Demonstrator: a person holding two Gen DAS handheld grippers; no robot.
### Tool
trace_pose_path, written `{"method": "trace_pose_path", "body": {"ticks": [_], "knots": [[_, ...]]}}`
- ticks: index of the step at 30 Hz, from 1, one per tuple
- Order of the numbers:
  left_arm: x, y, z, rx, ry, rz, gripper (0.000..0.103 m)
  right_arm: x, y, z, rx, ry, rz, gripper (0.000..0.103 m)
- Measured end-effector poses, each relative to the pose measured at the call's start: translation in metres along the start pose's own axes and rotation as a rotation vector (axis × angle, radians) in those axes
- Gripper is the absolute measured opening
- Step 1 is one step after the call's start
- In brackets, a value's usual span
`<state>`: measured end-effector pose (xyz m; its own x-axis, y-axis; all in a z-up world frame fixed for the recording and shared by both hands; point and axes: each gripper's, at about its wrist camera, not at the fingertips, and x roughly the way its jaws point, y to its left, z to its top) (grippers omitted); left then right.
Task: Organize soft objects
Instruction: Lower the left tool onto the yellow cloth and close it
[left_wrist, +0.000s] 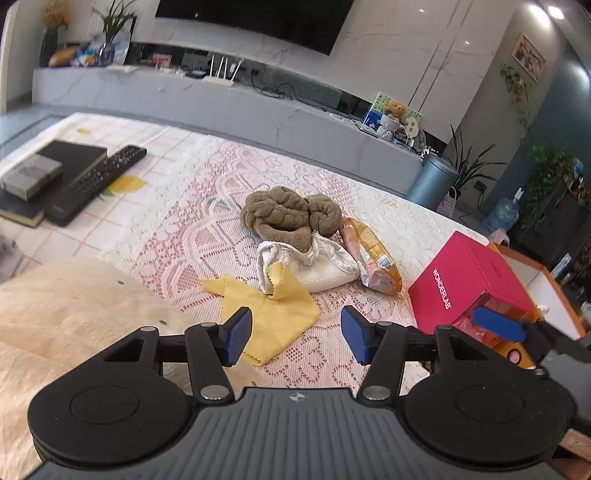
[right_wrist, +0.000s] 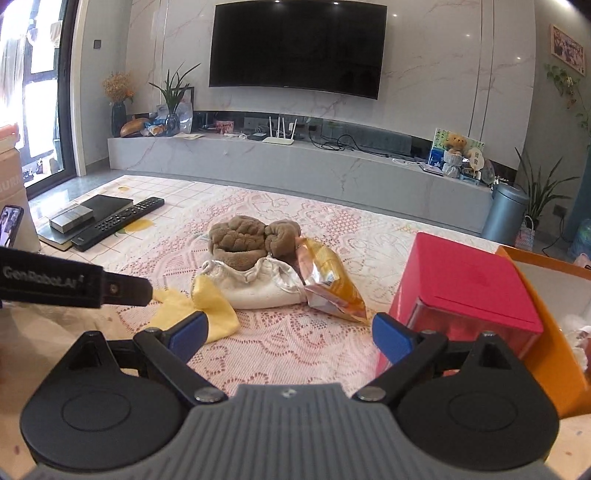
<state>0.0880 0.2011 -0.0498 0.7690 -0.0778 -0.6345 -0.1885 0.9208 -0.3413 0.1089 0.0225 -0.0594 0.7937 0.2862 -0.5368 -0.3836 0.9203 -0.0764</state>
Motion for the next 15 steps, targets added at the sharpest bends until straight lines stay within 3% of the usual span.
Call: {"method": "trace_pose_path", "body": {"ticks": [4, 9, 10, 12, 15], "knots": [[0.014, -0.005, 0.01, 0.047, 0.033, 0.021, 0.066, 0.026, 0.001, 0.003, 0.006, 0.045, 0.031, 0.078], [0.045, 0.004, 0.024, 0.01, 0.089, 0.108, 0.078, 0.056, 0.003, 0.007, -0.006, 0.083, 0.077, 0.061], [0.053, 0.006, 0.024, -0.001, 0.114, 0.11, 0.078, 0.062, 0.003, 0.007, -0.005, 0.09, 0.094, 0.059], [0.064, 0.011, 0.022, -0.034, 0.152, 0.097, 0.078, 0.075, 0.003, 0.007, -0.011, 0.108, 0.111, 0.046], [0.073, 0.013, 0.02, -0.058, 0.183, 0.092, 0.078, 0.087, 0.001, 0.004, -0.021, 0.123, 0.098, 0.042]]}}
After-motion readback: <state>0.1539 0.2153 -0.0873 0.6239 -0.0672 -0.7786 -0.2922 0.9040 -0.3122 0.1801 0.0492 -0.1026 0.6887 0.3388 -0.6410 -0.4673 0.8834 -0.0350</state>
